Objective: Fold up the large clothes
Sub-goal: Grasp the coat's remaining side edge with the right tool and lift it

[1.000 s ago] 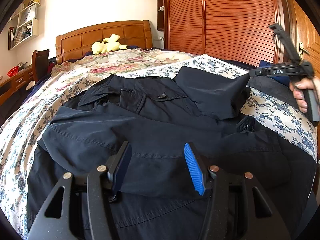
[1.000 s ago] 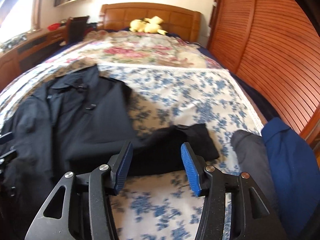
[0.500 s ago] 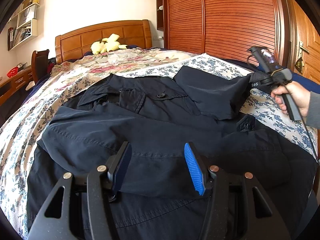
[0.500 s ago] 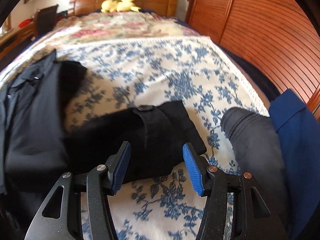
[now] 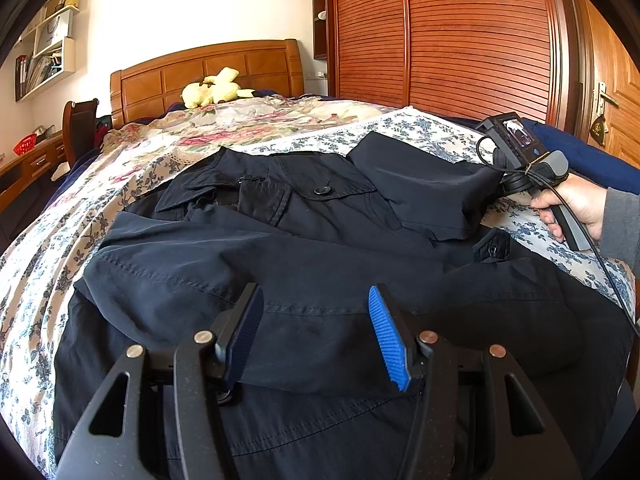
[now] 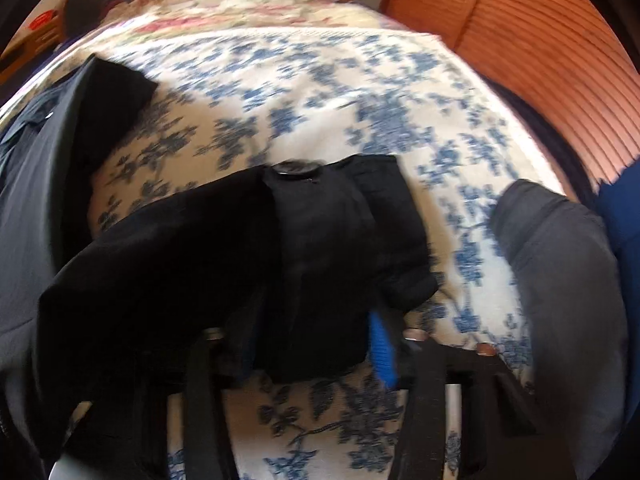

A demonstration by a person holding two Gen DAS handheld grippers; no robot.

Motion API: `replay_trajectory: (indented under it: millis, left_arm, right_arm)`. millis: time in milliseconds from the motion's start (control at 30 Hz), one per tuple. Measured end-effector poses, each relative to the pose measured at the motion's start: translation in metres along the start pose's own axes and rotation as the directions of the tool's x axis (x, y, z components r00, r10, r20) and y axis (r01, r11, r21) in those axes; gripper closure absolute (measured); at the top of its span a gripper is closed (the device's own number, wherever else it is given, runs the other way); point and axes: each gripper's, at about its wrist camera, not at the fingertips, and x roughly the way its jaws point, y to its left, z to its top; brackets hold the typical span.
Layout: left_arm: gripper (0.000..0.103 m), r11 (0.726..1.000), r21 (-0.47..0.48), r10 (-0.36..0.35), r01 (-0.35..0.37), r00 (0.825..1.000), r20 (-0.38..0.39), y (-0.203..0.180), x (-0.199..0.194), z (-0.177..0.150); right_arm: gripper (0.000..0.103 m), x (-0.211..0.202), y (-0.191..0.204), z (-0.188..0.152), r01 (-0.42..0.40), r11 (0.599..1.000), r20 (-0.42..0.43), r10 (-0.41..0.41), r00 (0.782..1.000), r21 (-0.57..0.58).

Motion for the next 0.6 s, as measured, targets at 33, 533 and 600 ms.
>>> replay_trajectory:
  millis: [33,533,600]
  left_arm:
    - [0.049,1.0,-0.002,0.0,0.0,1.0,0.002,0.0,-0.001,0.0]
    - [0.049,1.0,-0.019,0.025,-0.024,0.999,0.039,0.012,-0.042,-0.001]
    - [0.049,0.999,-0.021,0.034,-0.033,0.998,0.051,0.015,-0.051,0.0]
  right_arm:
    - [0.08,-0.001,0.004,0.0,-0.002,1.0,-0.004,0.001,1.0,-0.023]
    - [0.098,-0.157,0.043,-0.025,-0.097,0.99,0.275,0.122,0.954,-0.103]
    - [0.098,-0.183,0.055,-0.031,-0.104,0.986,0.308,0.139,0.941,-0.126]
